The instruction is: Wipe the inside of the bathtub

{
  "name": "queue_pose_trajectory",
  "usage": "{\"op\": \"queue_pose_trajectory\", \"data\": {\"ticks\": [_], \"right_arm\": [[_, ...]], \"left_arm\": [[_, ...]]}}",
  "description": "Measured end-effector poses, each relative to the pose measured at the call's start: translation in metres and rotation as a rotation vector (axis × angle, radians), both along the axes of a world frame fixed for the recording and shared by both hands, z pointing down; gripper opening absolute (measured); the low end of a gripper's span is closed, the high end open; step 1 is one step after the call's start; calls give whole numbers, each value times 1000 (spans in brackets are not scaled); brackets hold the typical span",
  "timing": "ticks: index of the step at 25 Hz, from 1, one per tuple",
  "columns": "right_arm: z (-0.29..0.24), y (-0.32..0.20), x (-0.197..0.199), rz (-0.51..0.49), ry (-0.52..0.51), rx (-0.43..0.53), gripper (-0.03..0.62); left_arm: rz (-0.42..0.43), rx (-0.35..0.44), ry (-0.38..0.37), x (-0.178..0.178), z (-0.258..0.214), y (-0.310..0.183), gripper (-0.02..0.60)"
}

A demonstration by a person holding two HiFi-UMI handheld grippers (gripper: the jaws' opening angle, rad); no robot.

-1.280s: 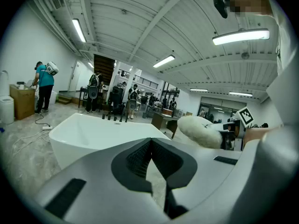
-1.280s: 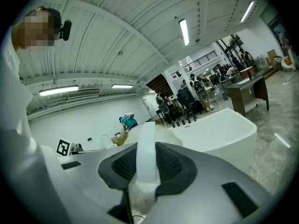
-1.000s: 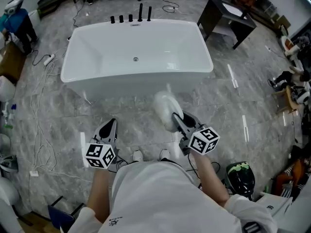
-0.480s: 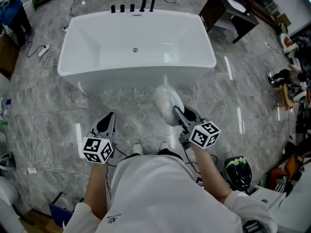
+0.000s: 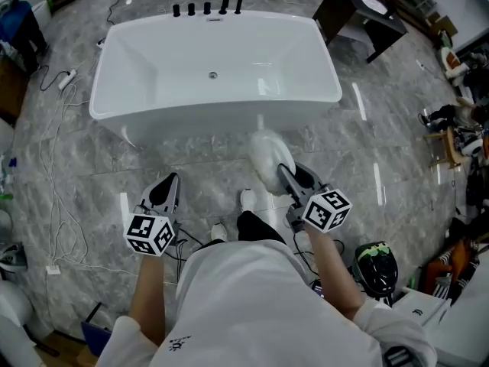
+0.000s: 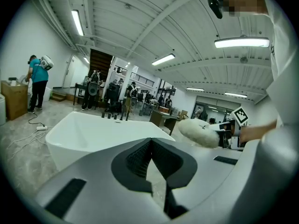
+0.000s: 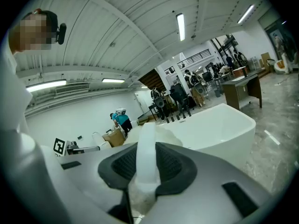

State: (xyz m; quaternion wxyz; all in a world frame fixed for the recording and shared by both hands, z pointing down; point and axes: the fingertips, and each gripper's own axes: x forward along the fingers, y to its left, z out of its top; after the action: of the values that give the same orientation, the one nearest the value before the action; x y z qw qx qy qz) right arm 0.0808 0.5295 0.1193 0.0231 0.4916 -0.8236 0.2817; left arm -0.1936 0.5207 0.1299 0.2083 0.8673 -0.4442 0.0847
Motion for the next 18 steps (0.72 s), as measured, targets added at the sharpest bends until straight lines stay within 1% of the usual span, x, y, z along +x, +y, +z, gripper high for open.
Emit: {"op": "queue_pose_trajectory", "data": {"ticks": [3, 9, 14, 18], "right_arm": [[1, -9, 3, -15, 17, 7, 101], [4, -53, 13, -50, -2, 35, 101], [4, -99, 37, -83, -14, 35, 101], [9, -137, 56, -117, -3, 30, 101]], "left_arm": [[10, -3, -10, 9, 0, -7, 11], [-5, 1, -27, 27, 2, -37, 11], [-32, 16, -44, 56, -8, -76, 11], [-68, 16, -39, 74, -11, -109, 11]]}}
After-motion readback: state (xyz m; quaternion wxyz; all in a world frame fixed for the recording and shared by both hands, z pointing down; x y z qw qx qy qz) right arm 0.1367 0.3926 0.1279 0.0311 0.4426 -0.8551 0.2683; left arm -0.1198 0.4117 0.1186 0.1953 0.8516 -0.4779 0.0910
